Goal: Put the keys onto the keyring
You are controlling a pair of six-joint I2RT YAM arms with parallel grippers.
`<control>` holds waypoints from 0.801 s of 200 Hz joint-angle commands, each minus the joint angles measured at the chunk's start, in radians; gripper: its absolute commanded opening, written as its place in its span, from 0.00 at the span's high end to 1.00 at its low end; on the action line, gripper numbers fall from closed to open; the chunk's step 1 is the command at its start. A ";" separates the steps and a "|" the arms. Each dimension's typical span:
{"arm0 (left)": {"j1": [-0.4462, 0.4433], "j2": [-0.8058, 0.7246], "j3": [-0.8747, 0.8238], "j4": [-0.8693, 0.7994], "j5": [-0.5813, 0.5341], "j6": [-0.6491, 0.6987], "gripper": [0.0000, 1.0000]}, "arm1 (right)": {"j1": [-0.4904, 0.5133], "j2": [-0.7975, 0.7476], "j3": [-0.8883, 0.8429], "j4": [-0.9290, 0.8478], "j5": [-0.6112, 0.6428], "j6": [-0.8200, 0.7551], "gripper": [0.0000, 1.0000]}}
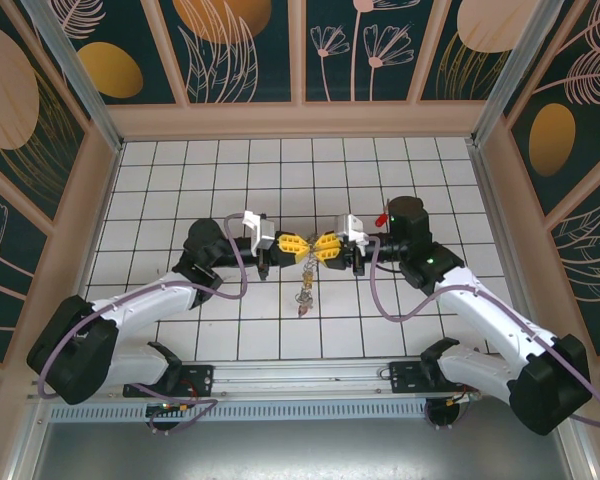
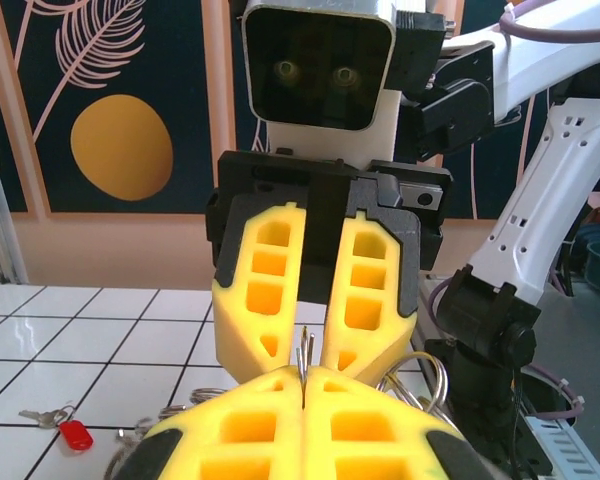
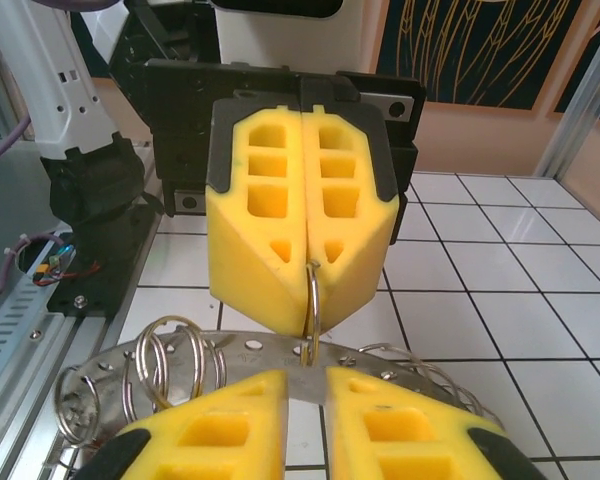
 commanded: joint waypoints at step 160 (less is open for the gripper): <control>-0.015 0.034 0.243 -0.759 -0.004 0.508 0.89 | 0.062 0.090 0.167 -0.326 0.162 -0.219 1.00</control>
